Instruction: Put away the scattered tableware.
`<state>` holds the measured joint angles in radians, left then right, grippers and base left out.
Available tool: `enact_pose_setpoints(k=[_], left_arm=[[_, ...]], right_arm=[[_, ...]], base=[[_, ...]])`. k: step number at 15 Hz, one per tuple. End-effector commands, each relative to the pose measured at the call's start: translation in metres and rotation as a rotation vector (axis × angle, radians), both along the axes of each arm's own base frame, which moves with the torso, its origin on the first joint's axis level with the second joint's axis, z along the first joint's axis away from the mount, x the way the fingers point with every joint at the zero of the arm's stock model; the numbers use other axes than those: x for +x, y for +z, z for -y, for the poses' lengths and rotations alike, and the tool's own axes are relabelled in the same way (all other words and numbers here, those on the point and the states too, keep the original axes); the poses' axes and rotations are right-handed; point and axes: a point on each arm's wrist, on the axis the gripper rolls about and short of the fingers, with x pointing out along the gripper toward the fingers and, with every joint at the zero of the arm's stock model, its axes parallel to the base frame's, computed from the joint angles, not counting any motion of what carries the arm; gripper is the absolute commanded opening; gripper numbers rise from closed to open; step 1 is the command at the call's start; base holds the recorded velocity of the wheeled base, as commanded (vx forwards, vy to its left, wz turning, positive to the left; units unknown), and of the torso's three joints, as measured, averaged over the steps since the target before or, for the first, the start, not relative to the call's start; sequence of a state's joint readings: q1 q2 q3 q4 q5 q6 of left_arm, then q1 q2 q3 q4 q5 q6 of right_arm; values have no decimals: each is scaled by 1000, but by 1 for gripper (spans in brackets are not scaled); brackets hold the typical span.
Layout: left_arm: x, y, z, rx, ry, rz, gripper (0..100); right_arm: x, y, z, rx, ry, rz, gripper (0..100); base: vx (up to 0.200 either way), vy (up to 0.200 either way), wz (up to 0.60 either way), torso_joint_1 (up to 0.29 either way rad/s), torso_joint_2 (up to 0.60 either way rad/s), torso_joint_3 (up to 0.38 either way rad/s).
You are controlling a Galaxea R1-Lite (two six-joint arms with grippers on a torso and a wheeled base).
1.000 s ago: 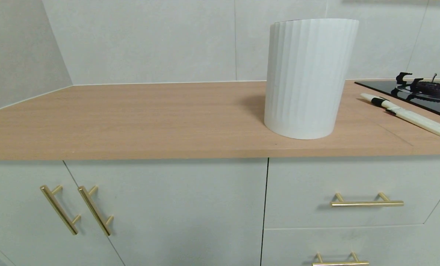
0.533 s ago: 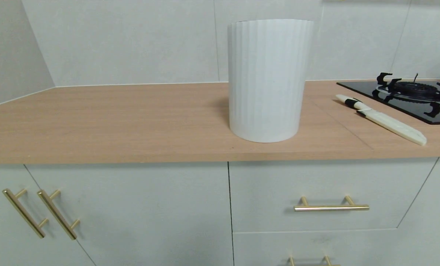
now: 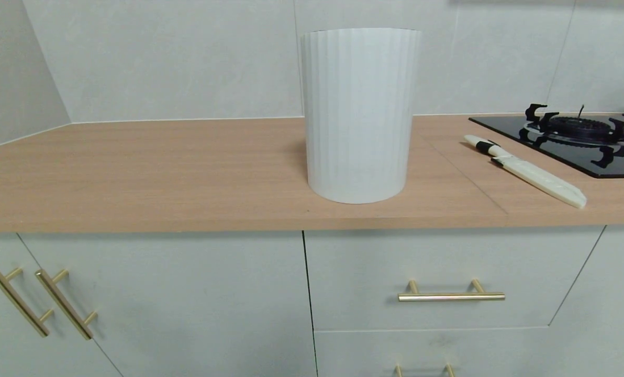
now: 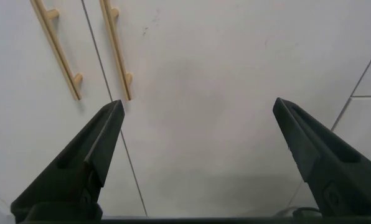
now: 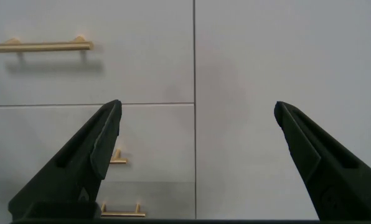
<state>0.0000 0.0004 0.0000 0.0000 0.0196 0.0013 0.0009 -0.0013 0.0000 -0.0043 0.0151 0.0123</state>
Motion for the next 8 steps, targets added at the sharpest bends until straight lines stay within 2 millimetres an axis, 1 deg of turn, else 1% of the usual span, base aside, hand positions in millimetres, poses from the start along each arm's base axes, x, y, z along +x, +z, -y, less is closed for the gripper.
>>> enact_pose_setpoints(k=[1,8], left_arm=[[0,0,0,0,0,0,100],[0,0,0,0,0,0,100]], right_arm=[[0,0,0,-2,1,-1,100],[0,0,0,-9,2,-2,100]], base=[[0,0,0,0,0,0],[0,0,0,0,0,0]])
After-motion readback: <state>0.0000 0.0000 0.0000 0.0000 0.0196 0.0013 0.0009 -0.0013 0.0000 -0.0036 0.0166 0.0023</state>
